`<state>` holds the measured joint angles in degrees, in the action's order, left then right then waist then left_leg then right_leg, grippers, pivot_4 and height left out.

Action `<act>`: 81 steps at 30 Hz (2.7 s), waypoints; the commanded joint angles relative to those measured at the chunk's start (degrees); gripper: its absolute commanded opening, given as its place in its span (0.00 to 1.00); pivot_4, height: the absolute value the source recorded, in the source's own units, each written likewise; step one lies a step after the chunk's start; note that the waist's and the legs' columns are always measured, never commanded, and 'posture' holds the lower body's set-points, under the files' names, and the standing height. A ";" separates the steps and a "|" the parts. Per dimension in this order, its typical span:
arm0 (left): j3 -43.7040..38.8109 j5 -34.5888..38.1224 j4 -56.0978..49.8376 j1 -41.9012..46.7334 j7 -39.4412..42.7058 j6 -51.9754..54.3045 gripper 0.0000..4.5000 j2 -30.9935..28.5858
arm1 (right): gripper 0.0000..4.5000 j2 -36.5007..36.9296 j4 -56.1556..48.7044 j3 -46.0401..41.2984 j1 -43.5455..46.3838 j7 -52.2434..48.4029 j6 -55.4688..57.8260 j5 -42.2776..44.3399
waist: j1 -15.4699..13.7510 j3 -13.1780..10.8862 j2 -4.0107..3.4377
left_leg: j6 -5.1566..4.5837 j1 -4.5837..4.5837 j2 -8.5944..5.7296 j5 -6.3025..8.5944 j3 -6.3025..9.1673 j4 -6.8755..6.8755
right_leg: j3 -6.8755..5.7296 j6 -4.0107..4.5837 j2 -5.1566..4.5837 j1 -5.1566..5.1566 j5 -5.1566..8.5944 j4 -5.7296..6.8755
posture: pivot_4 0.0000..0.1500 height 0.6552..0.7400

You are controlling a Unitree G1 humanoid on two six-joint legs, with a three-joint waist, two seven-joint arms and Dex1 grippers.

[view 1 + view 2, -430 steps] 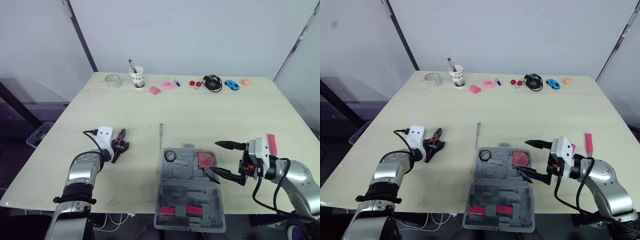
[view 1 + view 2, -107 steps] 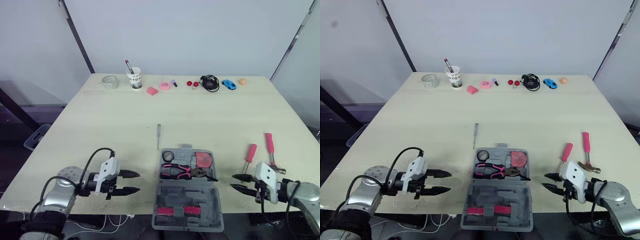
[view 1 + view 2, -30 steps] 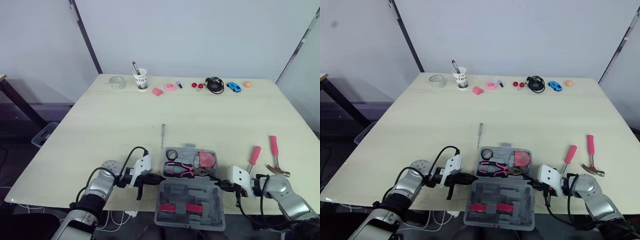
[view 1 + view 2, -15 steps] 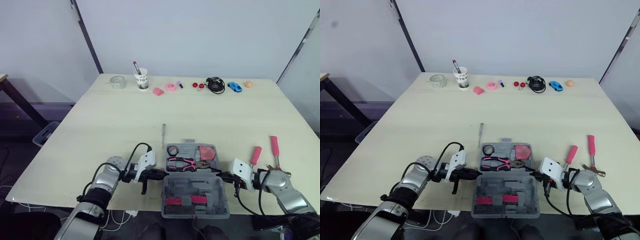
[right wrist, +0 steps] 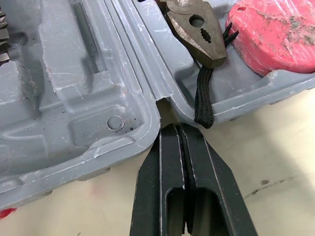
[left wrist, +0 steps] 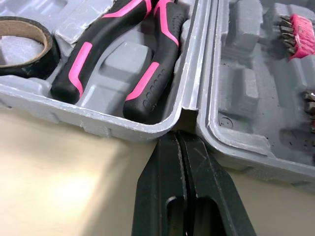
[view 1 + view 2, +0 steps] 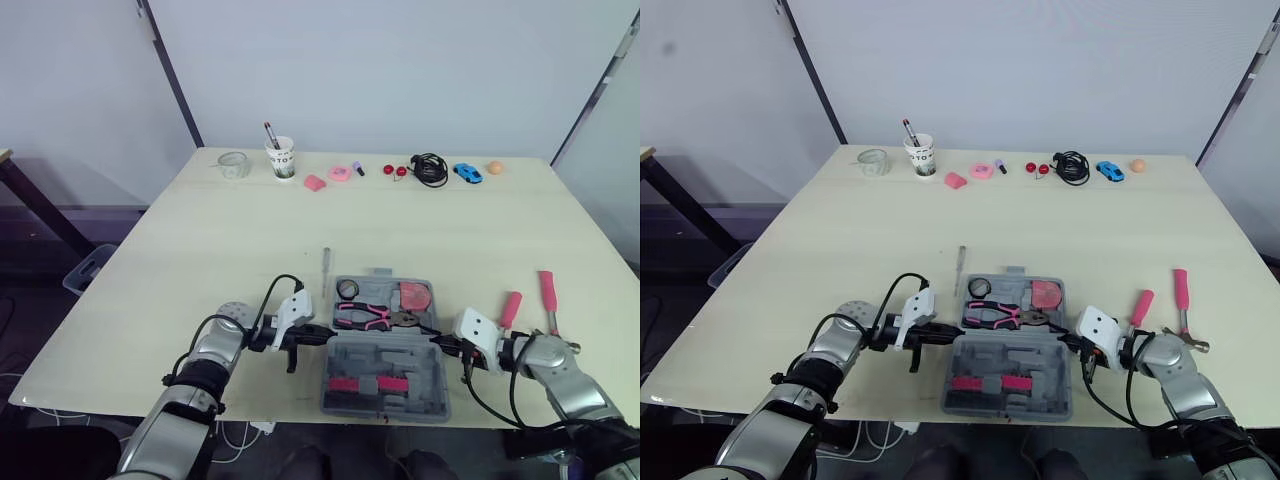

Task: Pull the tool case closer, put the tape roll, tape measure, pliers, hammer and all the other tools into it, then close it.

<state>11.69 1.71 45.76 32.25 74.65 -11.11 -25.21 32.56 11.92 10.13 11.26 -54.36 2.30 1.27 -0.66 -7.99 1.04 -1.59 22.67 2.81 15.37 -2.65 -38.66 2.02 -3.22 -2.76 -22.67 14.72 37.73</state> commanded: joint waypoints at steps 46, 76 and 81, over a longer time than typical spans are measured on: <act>2.86 -3.28 0.86 0.55 -0.85 0.75 0.00 2.27 | 0.00 -1.67 -0.49 -0.32 2.55 0.37 -1.23 0.71 | 0.10 0.00 0.00 | 0.00 0.04 0.00 0.01 0.00 0.05 | 0.00 -0.02 0.01 -0.01 0.01 -0.06 | 1.00 1.00; 3.54 -4.22 1.78 0.80 -0.67 0.27 0.00 3.74 | 0.00 -0.89 -0.08 -0.31 2.56 0.79 -2.57 0.19 | -0.18 0.00 0.00 | 0.00 0.07 -0.03 0.01 -0.01 0.05 | 0.00 -0.02 -0.02 0.00 0.01 -0.09 | 1.00 1.00; 3.49 -4.41 2.14 0.77 -0.69 0.09 0.00 3.47 | 0.00 -1.06 1.00 -0.11 3.55 1.14 -5.70 -0.74 | -0.16 0.00 0.00 | 0.00 0.07 -0.03 0.01 -0.01 0.05 | 0.00 -0.02 -0.02 0.00 0.01 -0.09 | 1.00 1.00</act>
<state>11.76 -0.64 46.82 34.08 72.77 -11.10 -23.71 32.30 14.84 9.95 13.56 -53.14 -0.41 -0.51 -0.82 -7.99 1.03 -1.59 22.74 2.78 15.37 -2.65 -38.61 2.03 -3.25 -2.78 -22.67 14.73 37.63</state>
